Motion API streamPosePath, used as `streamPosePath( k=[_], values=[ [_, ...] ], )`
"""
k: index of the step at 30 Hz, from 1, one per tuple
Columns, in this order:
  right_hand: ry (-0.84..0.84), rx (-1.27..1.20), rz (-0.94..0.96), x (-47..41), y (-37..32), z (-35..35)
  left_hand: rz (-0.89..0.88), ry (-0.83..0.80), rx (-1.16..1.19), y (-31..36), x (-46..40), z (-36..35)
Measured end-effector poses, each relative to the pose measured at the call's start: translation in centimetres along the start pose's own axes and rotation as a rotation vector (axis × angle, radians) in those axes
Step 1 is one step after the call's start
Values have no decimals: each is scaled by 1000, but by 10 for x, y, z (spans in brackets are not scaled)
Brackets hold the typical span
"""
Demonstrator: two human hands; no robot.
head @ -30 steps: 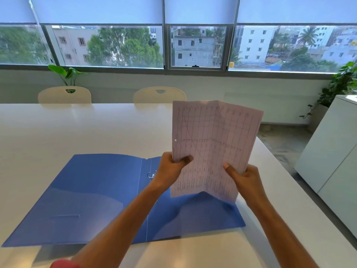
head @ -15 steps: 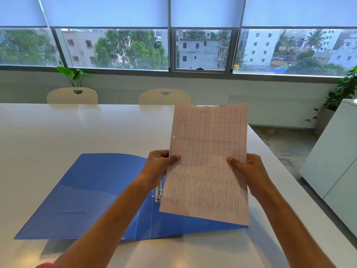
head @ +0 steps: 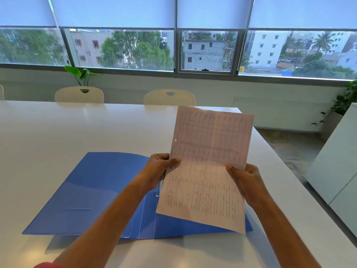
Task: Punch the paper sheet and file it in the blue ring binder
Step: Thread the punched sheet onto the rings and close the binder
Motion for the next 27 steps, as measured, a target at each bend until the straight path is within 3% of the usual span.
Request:
streamPosePath(
  k=[10, 17, 22, 27],
  values=[
    [102, 110, 283, -1, -30, 8, -289, -11, -18, 31, 10, -11],
    [82, 167, 251, 9, -2, 2, -252, 91, -20, -8, 9, -14],
    [170, 235, 309, 5, -21, 8, -316, 135, -29, 3, 11, -10],
    [117, 348, 326, 1, -34, 3, -295, 115, -122, 10, 11, 4]
  ],
)
Point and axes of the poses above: each hand's wrist, its own x-axis away from the middle knuckle, its own z-axis out of the back of the hand, y = z × x, the point moved 5 cm from there along -x, towards the middle knuckle, and after that the axes turned 9 degrees about y, right-handed, at the moved point
